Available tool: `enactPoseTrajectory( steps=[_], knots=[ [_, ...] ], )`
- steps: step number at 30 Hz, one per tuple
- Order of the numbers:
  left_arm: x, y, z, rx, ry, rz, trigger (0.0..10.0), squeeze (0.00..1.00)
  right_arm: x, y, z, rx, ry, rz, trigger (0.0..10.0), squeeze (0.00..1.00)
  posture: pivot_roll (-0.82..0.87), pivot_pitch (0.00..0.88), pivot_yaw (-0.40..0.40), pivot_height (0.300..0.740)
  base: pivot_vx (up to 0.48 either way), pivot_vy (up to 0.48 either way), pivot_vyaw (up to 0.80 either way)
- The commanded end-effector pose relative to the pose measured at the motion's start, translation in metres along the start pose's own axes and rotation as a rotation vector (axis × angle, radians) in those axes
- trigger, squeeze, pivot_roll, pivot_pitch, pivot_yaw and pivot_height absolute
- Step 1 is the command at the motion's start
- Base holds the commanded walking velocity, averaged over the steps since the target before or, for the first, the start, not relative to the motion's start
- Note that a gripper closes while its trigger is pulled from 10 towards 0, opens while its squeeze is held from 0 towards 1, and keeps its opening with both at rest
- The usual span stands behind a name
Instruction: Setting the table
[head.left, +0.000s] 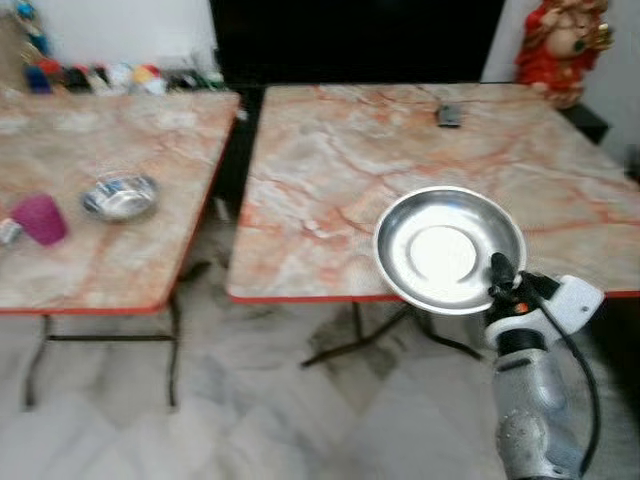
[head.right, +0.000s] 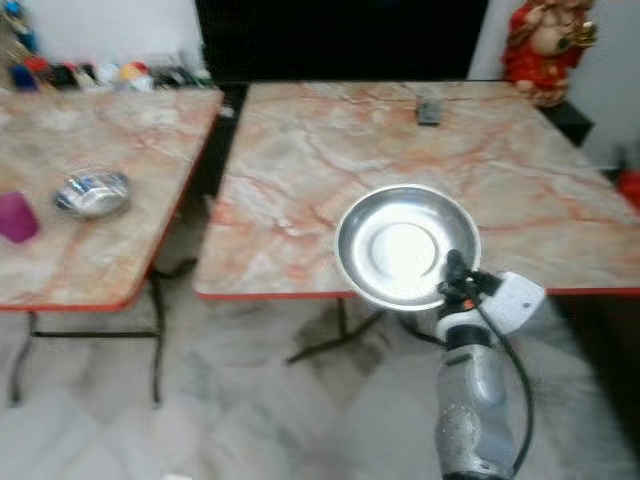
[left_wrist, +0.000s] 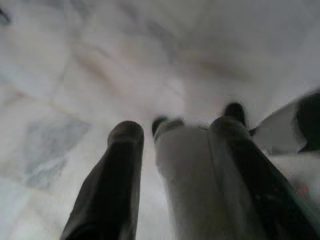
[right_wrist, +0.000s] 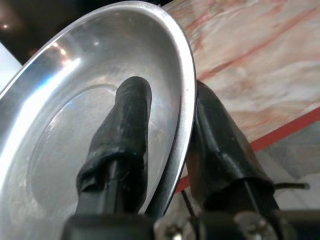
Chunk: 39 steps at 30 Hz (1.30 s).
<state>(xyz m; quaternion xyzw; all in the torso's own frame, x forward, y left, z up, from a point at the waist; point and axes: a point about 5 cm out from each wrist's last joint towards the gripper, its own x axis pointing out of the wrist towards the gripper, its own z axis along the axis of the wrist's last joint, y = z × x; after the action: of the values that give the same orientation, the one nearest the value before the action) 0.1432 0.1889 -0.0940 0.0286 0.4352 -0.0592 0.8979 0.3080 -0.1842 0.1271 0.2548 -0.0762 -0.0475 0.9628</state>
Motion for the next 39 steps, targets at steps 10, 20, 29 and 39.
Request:
enactPoseTrajectory(
  steps=[10, 20, 29, 39],
  knots=[
    [-0.017, 0.034, -0.026, -0.051, 0.088, 0.034, 10.0, 0.00, 0.003, -0.004, 0.007, -0.004, -0.031, -0.017, 10.0, 0.00, -0.06, 0.112, -0.017, 0.740, 0.000, 0.000, 0.00],
    [-0.005, 0.013, -0.015, -0.069, 0.094, 0.020, 10.0, 0.00, 0.005, -0.003, 0.007, 0.007, -0.029, -0.025, 10.0, 0.00, -0.06, 0.119, -0.017, 0.740, 0.000, 0.000, 0.00],
    [0.003, -0.010, -0.006, -0.064, 0.096, -0.003, 10.0, 0.00, 0.006, -0.003, 0.007, 0.004, -0.035, -0.035, 10.0, 0.00, -0.06, 0.119, -0.017, 0.740, 0.000, 0.000, -0.48],
    [0.006, -0.026, -0.004, -0.059, 0.099, -0.015, 10.0, 0.00, 0.007, 0.000, 0.006, 0.008, -0.034, -0.034, 10.0, 0.00, -0.05, 0.120, -0.018, 0.740, 0.134, 0.000, 0.00]
  ],
)
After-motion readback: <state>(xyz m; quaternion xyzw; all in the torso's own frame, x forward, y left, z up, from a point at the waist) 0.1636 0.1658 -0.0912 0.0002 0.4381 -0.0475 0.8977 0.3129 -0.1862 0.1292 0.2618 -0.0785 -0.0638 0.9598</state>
